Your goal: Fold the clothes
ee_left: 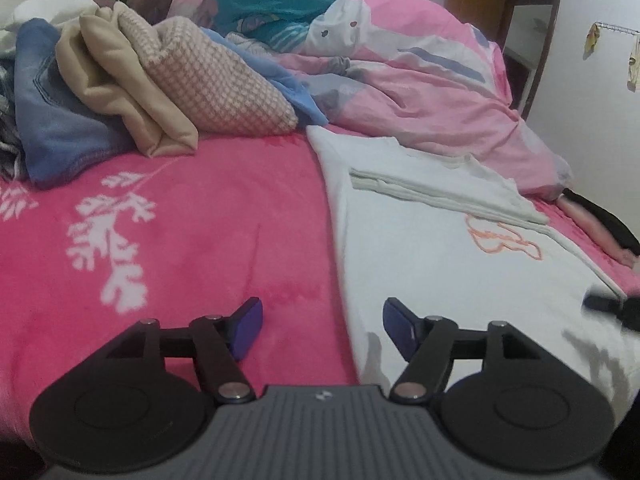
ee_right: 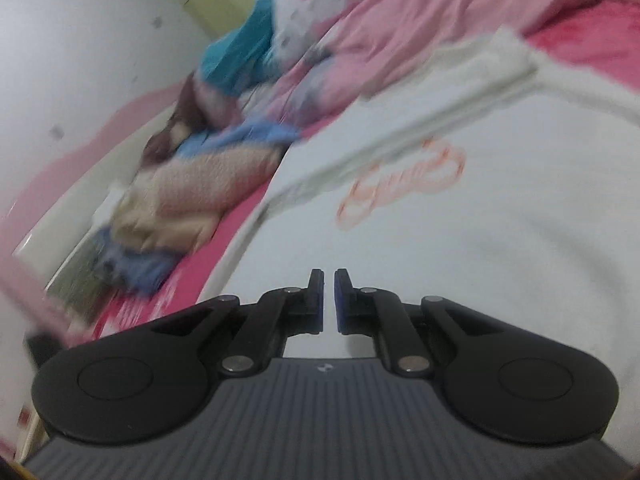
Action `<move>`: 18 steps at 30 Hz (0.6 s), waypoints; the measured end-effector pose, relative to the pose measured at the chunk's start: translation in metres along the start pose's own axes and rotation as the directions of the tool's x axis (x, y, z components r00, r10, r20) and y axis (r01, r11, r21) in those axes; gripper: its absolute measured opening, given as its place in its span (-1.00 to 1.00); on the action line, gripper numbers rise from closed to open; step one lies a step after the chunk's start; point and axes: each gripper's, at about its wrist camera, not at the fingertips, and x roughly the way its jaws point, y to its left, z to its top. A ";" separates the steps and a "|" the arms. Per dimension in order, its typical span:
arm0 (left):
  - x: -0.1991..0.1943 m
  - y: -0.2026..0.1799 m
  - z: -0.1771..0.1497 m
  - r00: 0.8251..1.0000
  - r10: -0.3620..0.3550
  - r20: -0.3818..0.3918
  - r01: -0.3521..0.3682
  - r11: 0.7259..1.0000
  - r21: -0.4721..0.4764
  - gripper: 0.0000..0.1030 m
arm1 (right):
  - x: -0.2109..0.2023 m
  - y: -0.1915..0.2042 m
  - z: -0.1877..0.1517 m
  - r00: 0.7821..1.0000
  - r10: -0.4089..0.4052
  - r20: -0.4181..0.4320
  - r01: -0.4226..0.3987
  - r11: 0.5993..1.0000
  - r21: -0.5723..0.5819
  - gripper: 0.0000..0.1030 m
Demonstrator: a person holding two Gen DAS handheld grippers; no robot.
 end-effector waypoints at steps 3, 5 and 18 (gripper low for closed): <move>-0.010 -0.009 -0.007 1.000 -0.003 -0.006 0.003 1.000 0.014 0.36 | -0.003 0.006 -0.049 0.996 0.002 -0.093 -0.009 0.997 -0.080 -0.90; -0.019 -0.014 -0.013 1.000 -0.005 -0.012 0.005 1.000 0.028 0.43 | -0.016 0.008 -0.071 0.994 0.024 -0.104 -0.034 0.995 -0.093 -0.89; -0.040 -0.082 -0.028 0.989 0.082 -0.121 -0.067 0.990 0.127 0.81 | -0.061 -0.003 -0.085 0.991 -0.093 -0.096 0.093 0.996 0.002 -0.38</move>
